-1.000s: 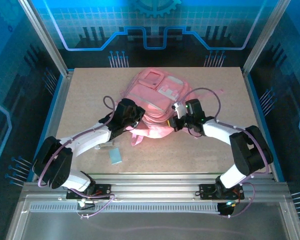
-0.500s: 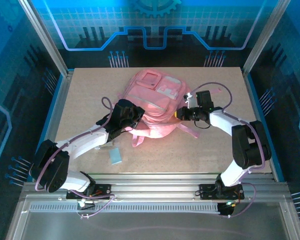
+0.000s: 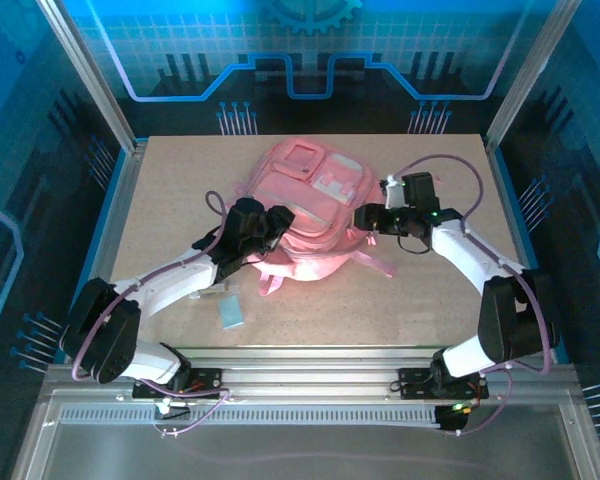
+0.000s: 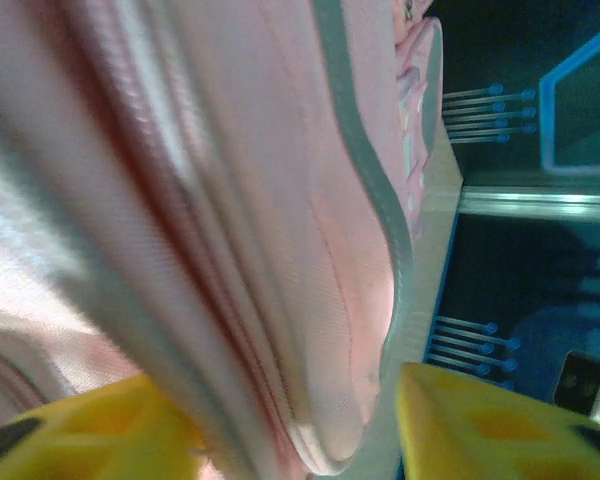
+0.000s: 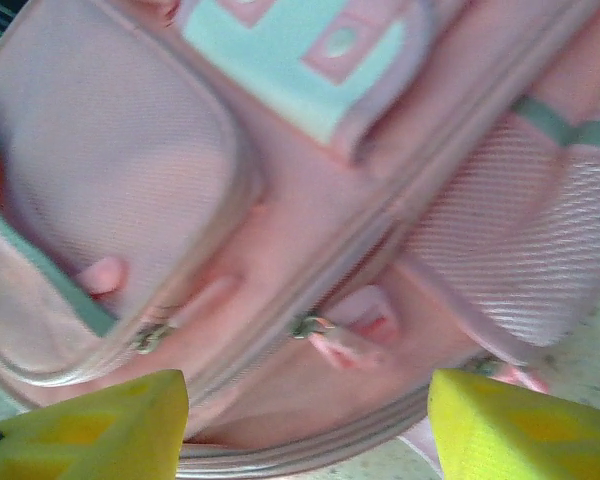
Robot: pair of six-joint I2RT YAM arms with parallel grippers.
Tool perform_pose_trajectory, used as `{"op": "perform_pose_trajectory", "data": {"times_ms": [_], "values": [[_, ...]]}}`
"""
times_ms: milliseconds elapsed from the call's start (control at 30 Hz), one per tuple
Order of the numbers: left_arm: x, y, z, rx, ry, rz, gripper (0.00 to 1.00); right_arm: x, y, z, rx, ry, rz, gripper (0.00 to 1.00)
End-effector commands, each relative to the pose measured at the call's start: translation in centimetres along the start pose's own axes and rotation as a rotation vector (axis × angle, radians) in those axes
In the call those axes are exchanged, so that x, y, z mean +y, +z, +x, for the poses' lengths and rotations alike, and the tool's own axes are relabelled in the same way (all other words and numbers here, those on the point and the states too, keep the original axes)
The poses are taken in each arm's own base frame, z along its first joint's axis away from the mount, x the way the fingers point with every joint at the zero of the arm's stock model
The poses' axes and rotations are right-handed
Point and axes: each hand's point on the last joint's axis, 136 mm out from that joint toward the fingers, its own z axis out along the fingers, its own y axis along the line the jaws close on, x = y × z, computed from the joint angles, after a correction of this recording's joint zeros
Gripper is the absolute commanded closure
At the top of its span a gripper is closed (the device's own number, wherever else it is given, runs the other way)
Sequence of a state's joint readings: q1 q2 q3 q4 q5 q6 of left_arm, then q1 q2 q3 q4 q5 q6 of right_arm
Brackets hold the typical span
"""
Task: Pack books, pencil case, and school supplies into a backpack
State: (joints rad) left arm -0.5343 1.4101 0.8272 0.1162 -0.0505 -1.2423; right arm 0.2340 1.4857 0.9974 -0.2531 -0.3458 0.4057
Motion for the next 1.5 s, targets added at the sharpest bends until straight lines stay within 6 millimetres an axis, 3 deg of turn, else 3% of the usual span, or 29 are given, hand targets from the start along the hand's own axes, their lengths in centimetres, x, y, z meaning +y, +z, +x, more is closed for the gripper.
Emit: {"op": "perform_pose_trajectory", "data": {"times_ms": [0, 233, 400, 467, 600, 733, 900, 1000, 1200, 1267, 1367, 1467], "values": [[-1.5, -1.9, 0.1, 0.002, 0.140, 0.023, 0.40, 2.0, 0.9, 0.1, 0.017, 0.009, -0.018, 0.34], [3.1, -5.7, -1.6, -0.117, 0.251, -0.148, 0.34, 5.0, 4.5, 0.0, 0.055, 0.006, -0.073, 0.34], [6.8, -5.5, -1.6, -0.143, 0.239, -0.210, 0.40, 5.9, 6.8, 0.4, 0.089, 0.013, -0.091, 0.34], [7.6, -4.7, -1.2, -0.128, 0.235, -0.219, 0.47, 5.8, 7.5, 1.0, 0.111, 0.024, -0.086, 0.34], [8.8, -2.8, -0.1, -0.092, 0.254, -0.218, 0.84, 6.3, 8.2, 2.3, 0.144, 0.032, -0.110, 0.34], [9.1, -0.9, 1.4, -0.056, 0.294, -0.216, 0.98, 7.7, 7.8, 4.0, 0.181, 0.005, -0.130, 0.35], [8.5, 1.7, 3.6, 0.006, 0.302, -0.181, 1.00, 9.4, 7.2, 6.9, 0.248, 0.000, -0.163, 0.35], [6.9, 2.8, 4.6, 0.014, 0.283, -0.124, 1.00, 10.0, 7.3, 8.7, 0.288, 0.012, -0.181, 0.36], [4.3, 4.2, 5.9, 0.033, 0.285, -0.054, 0.99, 11.3, 6.6, 10.2, 0.323, 0.042, -0.263, 0.37], [4.1, 4.2, 6.0, 0.036, 0.281, -0.047, 0.99, 10.5, 5.6, 9.6, 0.297, 0.001, -0.207, 0.37], [4.0, 3.2, 5.7, 0.033, 0.288, -0.054, 0.94, 7.6, 3.8, 7.7, 0.234, -0.046, -0.080, 0.36], [3.6, 1.4, 5.4, 0.036, 0.325, -0.075, 0.70, 5.2, 2.4, 4.5, 0.154, -0.025, -0.049, 0.35]]}}
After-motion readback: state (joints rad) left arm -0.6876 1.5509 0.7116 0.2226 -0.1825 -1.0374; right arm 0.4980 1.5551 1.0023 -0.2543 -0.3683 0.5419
